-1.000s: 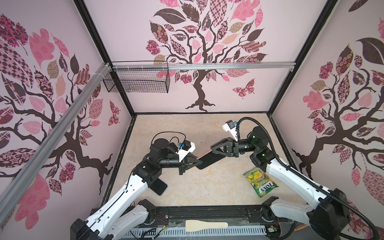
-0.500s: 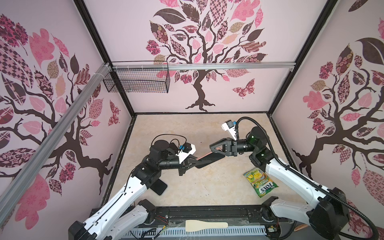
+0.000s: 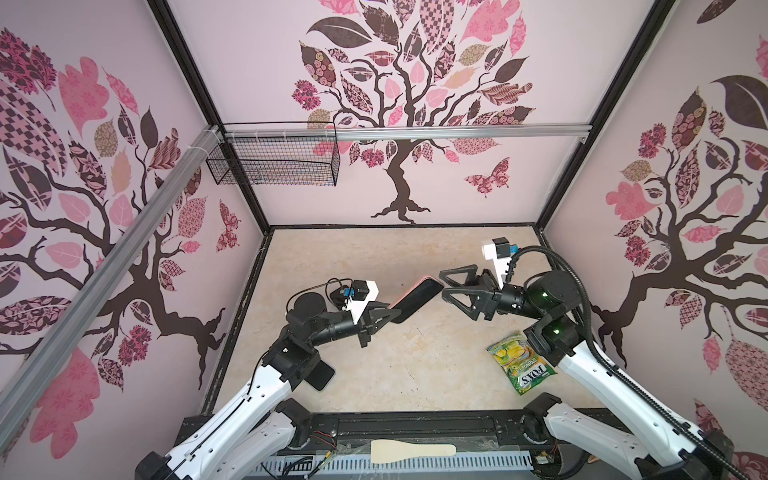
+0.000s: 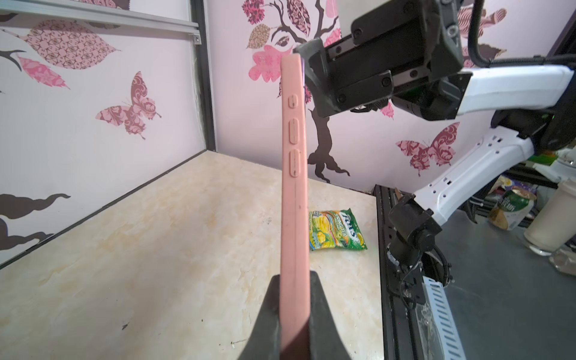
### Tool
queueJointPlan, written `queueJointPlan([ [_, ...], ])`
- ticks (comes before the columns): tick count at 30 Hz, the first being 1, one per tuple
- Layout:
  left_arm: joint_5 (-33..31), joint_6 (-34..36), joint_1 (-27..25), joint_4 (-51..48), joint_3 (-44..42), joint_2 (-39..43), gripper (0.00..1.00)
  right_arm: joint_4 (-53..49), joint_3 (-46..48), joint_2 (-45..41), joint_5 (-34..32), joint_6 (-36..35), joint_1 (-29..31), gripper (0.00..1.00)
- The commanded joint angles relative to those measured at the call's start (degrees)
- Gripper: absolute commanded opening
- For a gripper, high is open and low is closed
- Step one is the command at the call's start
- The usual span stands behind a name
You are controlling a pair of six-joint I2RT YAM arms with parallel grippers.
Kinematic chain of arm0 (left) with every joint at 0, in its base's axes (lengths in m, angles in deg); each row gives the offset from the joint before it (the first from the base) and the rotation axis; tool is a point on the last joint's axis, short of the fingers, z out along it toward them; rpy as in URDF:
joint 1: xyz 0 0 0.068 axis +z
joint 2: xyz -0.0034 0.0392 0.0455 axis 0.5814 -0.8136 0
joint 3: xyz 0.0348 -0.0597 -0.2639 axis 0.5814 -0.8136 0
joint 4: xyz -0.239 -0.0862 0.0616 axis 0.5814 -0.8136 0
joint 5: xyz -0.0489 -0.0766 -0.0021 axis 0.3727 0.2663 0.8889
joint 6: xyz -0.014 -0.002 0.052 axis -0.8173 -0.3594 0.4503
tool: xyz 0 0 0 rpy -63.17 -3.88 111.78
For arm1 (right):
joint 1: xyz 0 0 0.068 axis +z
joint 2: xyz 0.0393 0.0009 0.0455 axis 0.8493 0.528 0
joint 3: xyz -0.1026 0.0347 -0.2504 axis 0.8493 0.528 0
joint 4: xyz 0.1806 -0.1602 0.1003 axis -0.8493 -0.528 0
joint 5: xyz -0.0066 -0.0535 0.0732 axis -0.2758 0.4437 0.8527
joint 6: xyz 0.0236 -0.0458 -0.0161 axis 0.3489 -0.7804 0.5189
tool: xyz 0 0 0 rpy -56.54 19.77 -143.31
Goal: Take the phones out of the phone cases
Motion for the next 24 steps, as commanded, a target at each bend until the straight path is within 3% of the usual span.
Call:
queueJointPlan([
  [1,-2.24,-10.3,-2.16,15.75,-1.53,1.67,0.0,4.55,2.17,-0.17,-1.49,-2.13,0.29,0.76],
  [5,-7.87,-16.05,-6.95,20.88,-1.13,0.94,0.0,9.05,4.68,0.05,-1.26,-1.92,0.35,0.73],
  [10,-9.78,-26.69,-7.48,31.2,-1.66,-1.02,0.0,14.08,6.39,1.28,-1.17,0.62,0.38,0.68],
  [17,-9.96,-30.13,-8.09,33.65,0.43,-1.67,0.0,16.19,6.45,3.61,-2.06,1.58,2.93,0.65],
  [24,-10.32,-33.98,-9.09,38.56,0.76,-4.1,0.0,24.85,5.41,7.14,-2.5,3.75,8.02,0.57],
])
